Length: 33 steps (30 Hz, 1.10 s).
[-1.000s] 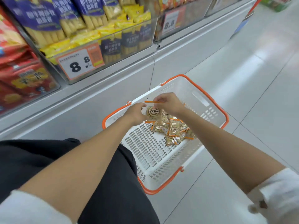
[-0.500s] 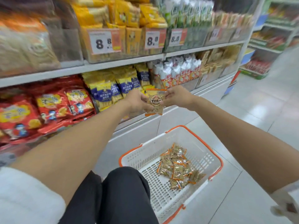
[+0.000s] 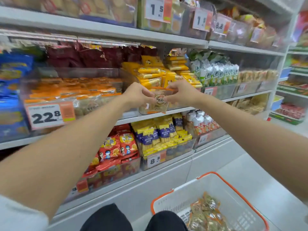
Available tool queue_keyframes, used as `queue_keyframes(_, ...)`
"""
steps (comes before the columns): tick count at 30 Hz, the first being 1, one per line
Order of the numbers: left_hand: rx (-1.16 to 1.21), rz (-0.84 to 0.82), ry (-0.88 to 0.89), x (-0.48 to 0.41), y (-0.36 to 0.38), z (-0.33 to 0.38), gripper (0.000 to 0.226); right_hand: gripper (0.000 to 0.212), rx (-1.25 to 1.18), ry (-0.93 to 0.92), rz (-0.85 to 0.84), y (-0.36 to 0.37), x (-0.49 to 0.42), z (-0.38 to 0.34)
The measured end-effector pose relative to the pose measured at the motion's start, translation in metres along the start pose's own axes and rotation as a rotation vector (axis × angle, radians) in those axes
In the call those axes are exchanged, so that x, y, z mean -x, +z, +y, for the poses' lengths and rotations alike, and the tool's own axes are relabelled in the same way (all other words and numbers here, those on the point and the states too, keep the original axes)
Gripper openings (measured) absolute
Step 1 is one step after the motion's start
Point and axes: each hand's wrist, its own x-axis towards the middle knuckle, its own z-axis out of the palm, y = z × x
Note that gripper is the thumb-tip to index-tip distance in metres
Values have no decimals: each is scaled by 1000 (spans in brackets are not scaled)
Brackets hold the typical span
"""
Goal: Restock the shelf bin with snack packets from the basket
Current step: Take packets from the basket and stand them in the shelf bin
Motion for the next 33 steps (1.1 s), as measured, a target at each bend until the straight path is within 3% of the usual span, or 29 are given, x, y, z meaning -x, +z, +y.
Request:
queue_keyframes(4,89,68,6,-12,-73,-9,29,20,-2,-111,113,11,-53,-44)
queue_keyframes(9,223,93,7,-37,-131,-27,20,19,21,-202,210,24,-125,-72)
queue_keyframes(13,182,141,-41,-71,-153,-54,8,21,123,-251,150,37,-174,-81)
queue_keyframes(18,93,144,-91,-126,-159,-87,7,12,446,-300,76,54,-229,-80)
queue_keyframes(21,-31,124,-58,-151,-160,-113,8,21,608,-237,-49,66,-254,-78)
queue_keyframes(24,-209,164,-53,-169,-159,-137,9,17,669,-229,-107,84,-267,-75)
queue_keyframes(27,-389,94,-89,-174,-151,-149,17,11,759,-275,-182,104,-274,-70)
queue_keyframes(29,-404,51,-78,-174,-146,-155,22,26,813,-350,-169,117,-277,-65)
queue_keyframes(31,-385,46,-57,-174,-145,-159,12,45,889,-417,-149,127,-280,-58)
queue_keyframes(33,-382,56,-33,-174,-147,-163,13,48,966,-422,-170,132,-285,-55)
